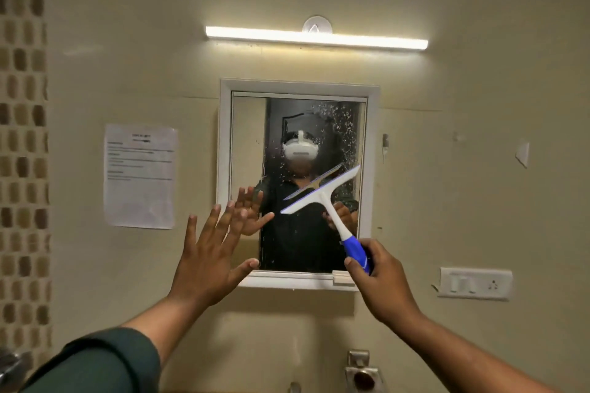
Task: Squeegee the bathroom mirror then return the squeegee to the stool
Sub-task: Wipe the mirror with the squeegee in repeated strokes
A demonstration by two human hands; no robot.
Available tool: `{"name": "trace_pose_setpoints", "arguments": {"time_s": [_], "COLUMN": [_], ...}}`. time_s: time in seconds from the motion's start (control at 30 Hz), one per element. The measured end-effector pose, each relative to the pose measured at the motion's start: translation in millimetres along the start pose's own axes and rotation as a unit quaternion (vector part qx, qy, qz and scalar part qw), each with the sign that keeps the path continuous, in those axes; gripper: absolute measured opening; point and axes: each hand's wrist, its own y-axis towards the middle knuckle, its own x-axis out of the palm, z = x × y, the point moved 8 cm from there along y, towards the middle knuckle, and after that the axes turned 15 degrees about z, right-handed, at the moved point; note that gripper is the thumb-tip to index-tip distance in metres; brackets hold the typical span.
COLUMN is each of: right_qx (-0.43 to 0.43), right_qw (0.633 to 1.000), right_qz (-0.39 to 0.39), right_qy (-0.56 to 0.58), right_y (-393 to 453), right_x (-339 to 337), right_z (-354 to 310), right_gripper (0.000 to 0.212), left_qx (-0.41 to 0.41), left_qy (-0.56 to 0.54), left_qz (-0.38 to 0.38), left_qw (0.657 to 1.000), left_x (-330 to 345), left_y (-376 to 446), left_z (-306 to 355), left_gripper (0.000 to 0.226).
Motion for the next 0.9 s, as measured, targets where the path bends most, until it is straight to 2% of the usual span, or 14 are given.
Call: {"name": "trace_pose_setpoints", "arguments": {"time_s": [0.2, 0.43, 0.7, 0.9], "right_qx": [-0.060, -0.148, -0.196, -0.269], "right_qw": [0.998, 0.988, 0.980, 0.962], "right_qz": [0.016, 0.029, 0.029, 0.009], "right_qy": [0.022, 0.025, 0.019, -0.053], "right_y": [65, 123, 140, 147], "right_x": [7, 32, 84, 108], "right_z": [-27, -84, -133, -157], "right_gripper": [0.032, 0.046, 0.039, 0.042], "left_qx": [-0.030, 0.006, 0.011, -0.003], "left_qy": [0.012, 0.025, 0.025, 0.034], "left_qz": [0.026, 0.044, 0.080, 0.088], "left_qw": [0.999, 0.999, 0.996, 0.996], "left_x": [9, 19, 13, 14], "left_y": [32, 63, 108, 116], "left_z": [5, -12, -46, -61], "left_gripper": [0.092, 0.096, 0.098, 0.101]}}
